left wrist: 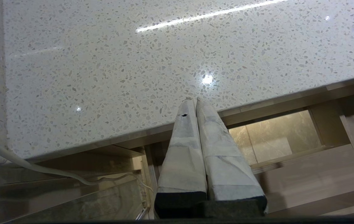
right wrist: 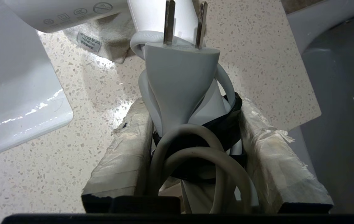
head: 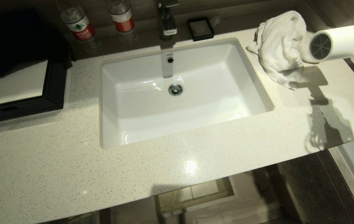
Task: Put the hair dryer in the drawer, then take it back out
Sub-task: Put it into the drawer
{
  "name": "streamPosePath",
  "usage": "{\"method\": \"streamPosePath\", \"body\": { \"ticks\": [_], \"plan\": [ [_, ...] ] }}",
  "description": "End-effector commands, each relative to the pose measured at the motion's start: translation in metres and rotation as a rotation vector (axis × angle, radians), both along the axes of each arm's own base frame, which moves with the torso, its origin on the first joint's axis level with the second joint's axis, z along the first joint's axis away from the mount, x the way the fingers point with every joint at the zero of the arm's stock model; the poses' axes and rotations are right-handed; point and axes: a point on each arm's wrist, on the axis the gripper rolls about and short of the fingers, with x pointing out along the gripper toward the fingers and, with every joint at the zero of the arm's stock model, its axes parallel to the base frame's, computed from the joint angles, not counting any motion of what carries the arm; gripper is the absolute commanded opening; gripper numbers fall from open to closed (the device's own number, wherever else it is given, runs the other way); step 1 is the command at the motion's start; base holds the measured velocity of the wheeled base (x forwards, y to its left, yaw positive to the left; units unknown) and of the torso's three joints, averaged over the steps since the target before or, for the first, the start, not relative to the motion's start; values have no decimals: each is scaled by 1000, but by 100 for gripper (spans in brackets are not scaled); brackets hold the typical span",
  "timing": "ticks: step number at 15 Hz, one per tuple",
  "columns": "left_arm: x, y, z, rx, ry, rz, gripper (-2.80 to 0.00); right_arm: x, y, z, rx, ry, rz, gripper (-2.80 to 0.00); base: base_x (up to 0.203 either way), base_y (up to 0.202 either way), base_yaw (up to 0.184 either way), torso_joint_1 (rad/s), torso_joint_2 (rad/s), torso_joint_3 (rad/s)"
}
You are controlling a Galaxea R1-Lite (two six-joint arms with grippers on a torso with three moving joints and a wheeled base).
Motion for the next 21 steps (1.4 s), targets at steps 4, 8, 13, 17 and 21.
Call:
{"method": "streamPosePath", "body": {
  "ticks": [4, 8, 13, 17, 21],
  "plan": [
    [0, 0, 0, 0, -2, 0, -280, -8, 0, 1, -2, -12, 2, -280, 0, 0, 0, 0, 0, 0],
    [0, 0, 0, 0, -1, 0, -280, -24, 2, -6, -39, -8, 36, -280, 0, 0, 0, -46, 84, 10],
    [0, 0, 0, 0, 0, 0, -280, -32, 3, -10, -44, -9, 45, -280, 0, 0, 0, -419, 465, 38],
    [0, 0, 0, 0, 0, 0, -280, -33, 4, -10, -44, -9, 54, -280, 0, 0, 0, -403, 345, -27],
    [0, 0, 0, 0, 1, 0, -280, -36, 6, -9, -43, -19, 73, -280, 0, 0, 0, -350, 243, -111]
  ]
}}
